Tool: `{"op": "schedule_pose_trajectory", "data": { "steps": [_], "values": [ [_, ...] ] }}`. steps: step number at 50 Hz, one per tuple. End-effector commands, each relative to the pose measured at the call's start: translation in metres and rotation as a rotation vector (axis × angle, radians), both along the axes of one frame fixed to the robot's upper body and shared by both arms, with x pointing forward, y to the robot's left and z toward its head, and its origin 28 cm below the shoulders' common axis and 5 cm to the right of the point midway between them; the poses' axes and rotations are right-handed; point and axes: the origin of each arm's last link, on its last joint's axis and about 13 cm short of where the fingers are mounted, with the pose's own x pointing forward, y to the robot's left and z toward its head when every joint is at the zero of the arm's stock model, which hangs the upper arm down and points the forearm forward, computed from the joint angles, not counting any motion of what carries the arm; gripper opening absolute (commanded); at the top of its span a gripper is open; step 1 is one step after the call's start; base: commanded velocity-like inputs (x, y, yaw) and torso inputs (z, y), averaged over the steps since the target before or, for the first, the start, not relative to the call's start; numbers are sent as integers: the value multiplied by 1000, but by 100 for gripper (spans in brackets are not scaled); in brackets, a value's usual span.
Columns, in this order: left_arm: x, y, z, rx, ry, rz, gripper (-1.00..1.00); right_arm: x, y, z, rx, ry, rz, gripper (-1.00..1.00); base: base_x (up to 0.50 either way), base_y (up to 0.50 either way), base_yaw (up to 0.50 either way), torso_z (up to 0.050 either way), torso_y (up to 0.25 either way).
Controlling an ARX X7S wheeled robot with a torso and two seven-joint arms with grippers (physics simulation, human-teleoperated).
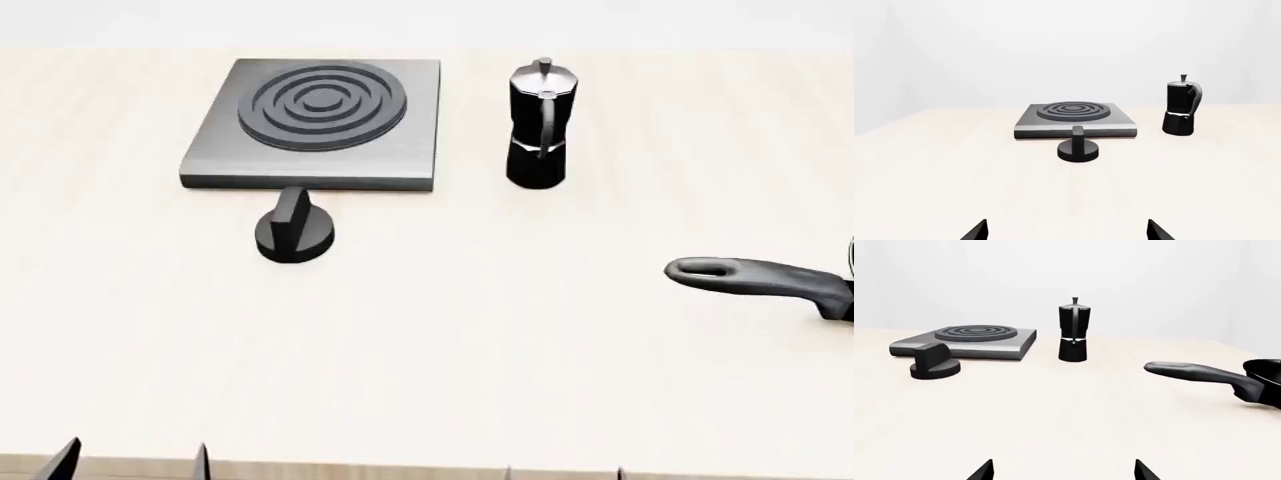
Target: Put the moka pot on the stove.
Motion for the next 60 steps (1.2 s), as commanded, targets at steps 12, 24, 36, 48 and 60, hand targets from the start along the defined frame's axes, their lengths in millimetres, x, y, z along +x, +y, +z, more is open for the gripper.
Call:
{"op": "schedule_pose_trajectory", "data": {
  "steps": [12, 24, 36, 48, 60],
  "values": [
    [-3, 1, 7, -18, -40, -20, 100, 1, 1, 0, -3, -75, 17, 100, 0, 0, 0, 0, 0],
    [-4, 1, 8, -13, -49, -17, 100, 1, 1, 0, -5, -98, 21, 100, 71, 0, 0, 0, 0],
    [-4, 2, 9, -14, -50, -16, 100, 2, 1, 0, -8, -104, 33, 100, 230, 0, 0, 0, 0],
    [-3, 2, 8, -14, -45, -15, 100, 2, 1, 0, -10, -100, 35, 100, 245, 0, 0, 0, 0],
    [-2, 2, 8, -15, -47, -16, 100, 2, 1, 0, -11, -104, 25, 100, 248, 0, 0, 0, 0]
  ]
}}
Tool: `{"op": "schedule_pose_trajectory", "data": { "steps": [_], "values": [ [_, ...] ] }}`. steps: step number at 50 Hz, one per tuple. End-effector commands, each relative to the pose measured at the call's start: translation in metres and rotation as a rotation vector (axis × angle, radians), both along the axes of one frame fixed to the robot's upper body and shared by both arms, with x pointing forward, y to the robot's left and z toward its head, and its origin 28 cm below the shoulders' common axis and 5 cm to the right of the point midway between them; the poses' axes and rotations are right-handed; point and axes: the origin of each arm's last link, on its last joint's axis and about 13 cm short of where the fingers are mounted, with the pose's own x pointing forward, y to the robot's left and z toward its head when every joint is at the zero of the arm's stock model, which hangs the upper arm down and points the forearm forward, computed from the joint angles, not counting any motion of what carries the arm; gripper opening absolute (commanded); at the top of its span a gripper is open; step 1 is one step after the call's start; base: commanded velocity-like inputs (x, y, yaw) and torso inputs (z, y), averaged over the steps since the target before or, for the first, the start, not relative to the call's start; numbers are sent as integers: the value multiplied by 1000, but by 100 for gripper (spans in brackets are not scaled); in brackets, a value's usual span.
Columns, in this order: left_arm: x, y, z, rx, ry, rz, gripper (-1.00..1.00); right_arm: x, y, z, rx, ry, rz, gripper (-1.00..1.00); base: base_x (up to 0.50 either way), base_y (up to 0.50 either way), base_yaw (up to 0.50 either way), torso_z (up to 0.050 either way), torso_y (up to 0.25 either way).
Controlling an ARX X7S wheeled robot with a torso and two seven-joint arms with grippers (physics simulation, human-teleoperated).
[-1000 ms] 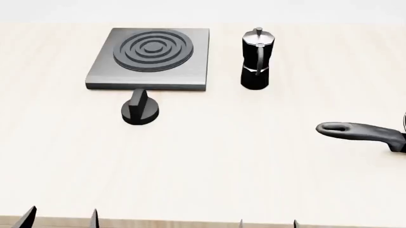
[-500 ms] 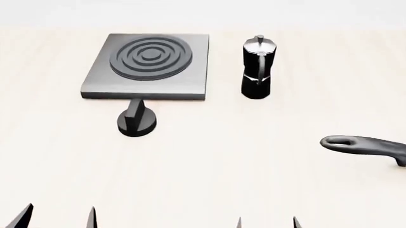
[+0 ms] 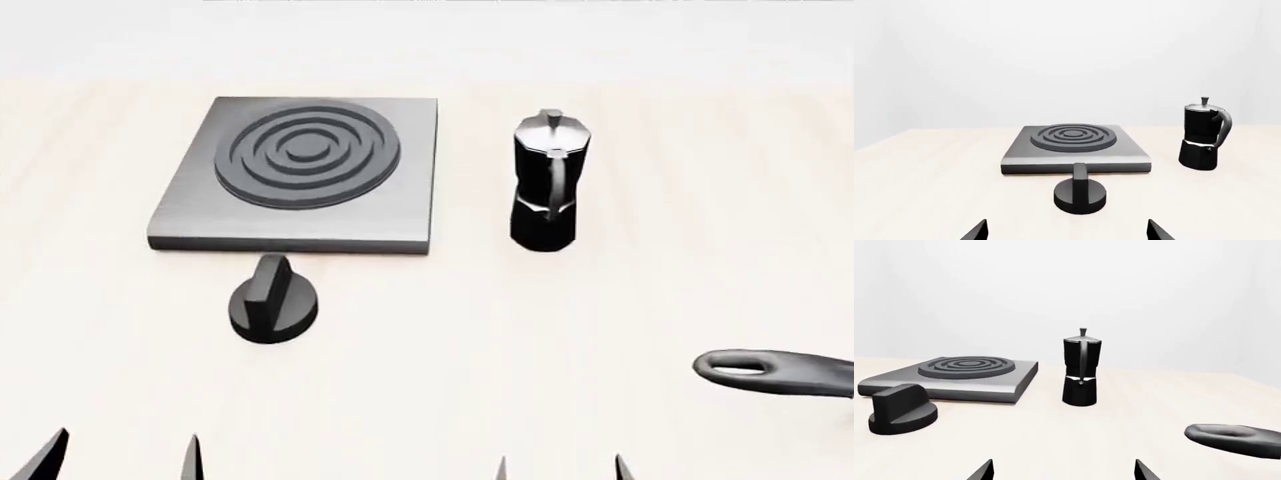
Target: Put the moka pot on the stove.
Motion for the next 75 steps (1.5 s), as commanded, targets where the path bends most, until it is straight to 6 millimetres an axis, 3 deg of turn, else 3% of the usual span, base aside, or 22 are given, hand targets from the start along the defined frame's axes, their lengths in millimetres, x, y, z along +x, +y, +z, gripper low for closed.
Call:
{"op": "schedule_pose_trajectory", "data": {
  "steps": [1, 75],
  "values": [
    [3, 2, -3, -8, 0, -10, 100, 0, 1, 0, -5, 1, -4, 100, 246, 0, 0, 0, 0],
    [1, 3, -1, -7, -7, -7, 100, 0, 1, 0, -7, 5, -1, 100, 247, 0, 0, 0, 0]
  ]
}}
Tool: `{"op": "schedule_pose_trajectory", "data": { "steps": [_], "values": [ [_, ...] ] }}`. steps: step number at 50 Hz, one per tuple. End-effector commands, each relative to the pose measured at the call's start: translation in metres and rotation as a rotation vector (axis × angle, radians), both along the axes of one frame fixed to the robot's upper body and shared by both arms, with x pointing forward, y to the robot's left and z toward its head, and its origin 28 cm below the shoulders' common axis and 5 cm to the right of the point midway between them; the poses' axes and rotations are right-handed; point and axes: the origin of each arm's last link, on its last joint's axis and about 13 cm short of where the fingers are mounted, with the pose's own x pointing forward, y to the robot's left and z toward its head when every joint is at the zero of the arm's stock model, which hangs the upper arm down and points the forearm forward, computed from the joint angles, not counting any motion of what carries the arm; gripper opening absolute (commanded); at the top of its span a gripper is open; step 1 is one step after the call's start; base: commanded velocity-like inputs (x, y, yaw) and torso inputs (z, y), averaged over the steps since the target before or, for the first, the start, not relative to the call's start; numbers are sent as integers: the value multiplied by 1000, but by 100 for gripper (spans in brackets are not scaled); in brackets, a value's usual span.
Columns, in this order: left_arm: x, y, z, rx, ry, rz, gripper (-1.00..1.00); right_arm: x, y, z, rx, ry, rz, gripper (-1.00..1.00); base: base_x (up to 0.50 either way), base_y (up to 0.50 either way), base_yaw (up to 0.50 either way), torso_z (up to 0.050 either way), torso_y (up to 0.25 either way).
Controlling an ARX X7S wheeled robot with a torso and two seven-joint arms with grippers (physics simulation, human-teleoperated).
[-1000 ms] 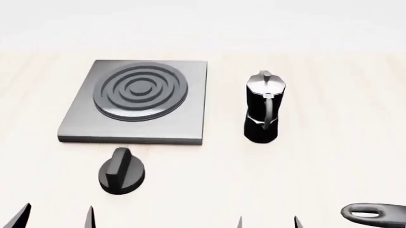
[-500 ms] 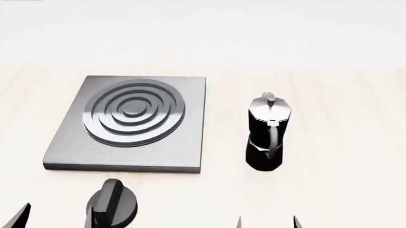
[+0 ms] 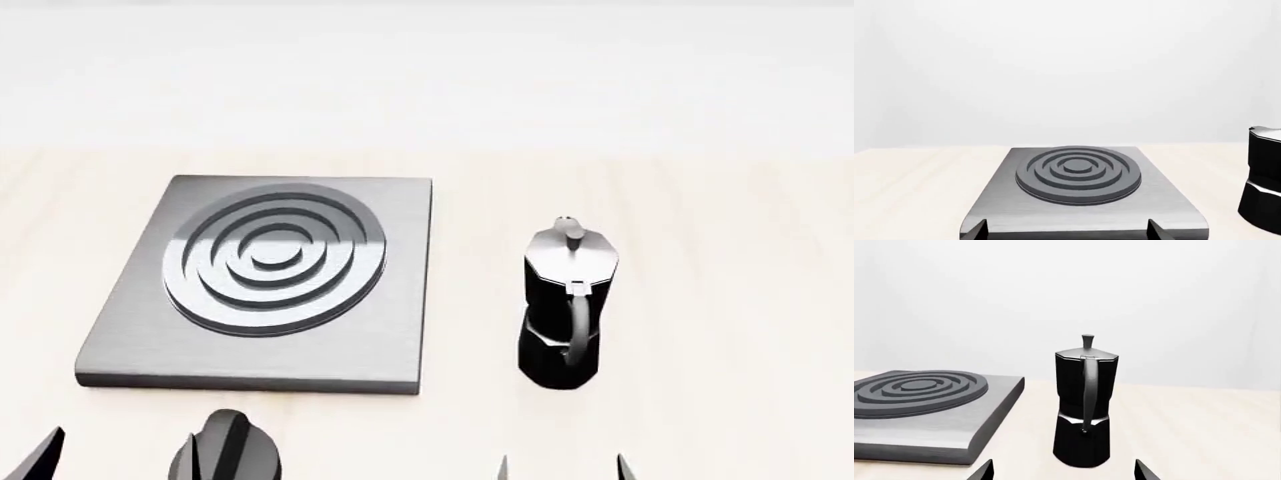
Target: Put the moka pot on the stove.
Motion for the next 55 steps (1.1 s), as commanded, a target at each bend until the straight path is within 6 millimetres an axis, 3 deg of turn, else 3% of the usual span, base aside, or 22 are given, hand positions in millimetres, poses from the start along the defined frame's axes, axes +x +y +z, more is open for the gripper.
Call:
{"op": "schedule_pose_trajectory", "data": {
  "steps": [1, 55],
  "values": [
    [3, 2, -3, -6, 2, -7, 100, 0, 1, 0, -6, 10, 4, 100, 250, 0, 0, 0, 0],
    [6, 4, -2, -6, 1, -4, 100, 0, 1, 0, -20, -10, 8, 100, 9, 76, 0, 0, 0]
  ]
}}
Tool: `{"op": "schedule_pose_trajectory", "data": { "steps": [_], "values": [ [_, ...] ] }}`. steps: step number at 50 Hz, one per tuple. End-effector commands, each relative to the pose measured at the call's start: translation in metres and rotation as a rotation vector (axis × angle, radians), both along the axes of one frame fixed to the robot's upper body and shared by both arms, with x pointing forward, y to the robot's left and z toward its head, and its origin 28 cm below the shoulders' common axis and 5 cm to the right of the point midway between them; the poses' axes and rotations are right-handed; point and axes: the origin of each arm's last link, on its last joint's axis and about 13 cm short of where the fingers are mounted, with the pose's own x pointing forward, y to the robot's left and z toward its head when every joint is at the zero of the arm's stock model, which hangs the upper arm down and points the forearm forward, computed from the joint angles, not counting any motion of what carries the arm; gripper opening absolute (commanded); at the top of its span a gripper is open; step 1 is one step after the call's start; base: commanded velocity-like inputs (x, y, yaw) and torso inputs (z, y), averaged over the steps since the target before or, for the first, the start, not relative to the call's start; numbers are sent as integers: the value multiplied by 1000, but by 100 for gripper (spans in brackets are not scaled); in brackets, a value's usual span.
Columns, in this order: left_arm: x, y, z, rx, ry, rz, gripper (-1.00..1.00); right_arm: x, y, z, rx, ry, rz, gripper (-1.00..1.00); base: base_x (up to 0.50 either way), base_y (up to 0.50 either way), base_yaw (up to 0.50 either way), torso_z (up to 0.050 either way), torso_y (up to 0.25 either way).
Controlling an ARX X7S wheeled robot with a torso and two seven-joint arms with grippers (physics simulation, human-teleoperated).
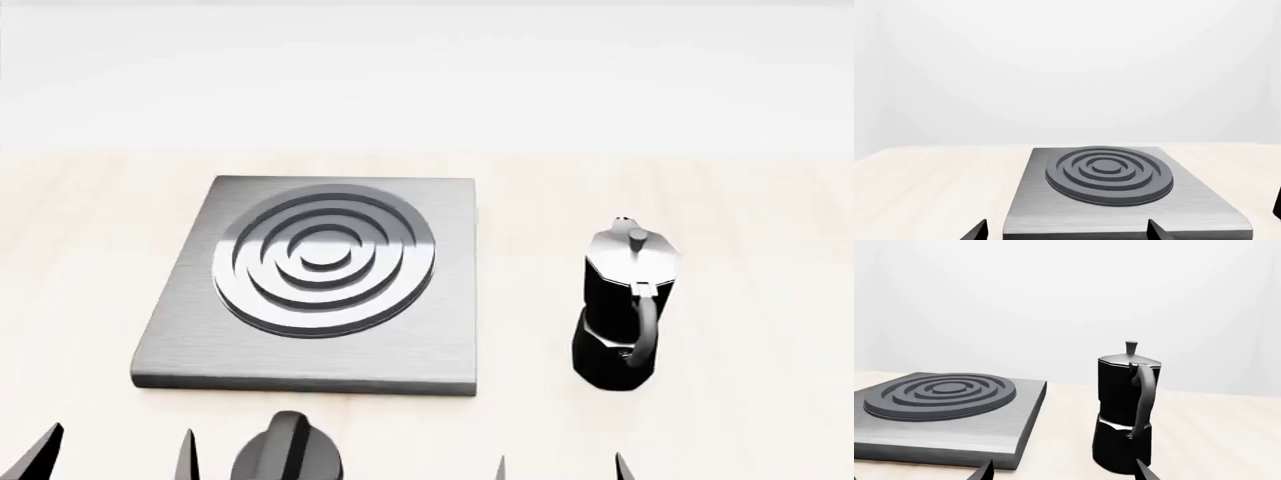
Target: Put the moka pot on the stove.
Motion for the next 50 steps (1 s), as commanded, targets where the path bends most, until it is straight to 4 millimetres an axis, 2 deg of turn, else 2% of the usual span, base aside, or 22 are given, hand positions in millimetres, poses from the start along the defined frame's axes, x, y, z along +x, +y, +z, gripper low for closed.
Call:
{"op": "schedule_pose_trajectory", "data": {
  "steps": [1, 50],
  "values": [
    [3, 3, -3, -6, 0, -6, 100, 0, 2, 0, -5, 3, 3, 100, 0, 113, 0, 0, 0],
    [4, 3, -3, -5, 2, -4, 100, 0, 2, 0, -7, 7, 6, 100, 0, 113, 0, 0, 0]
  ]
}}
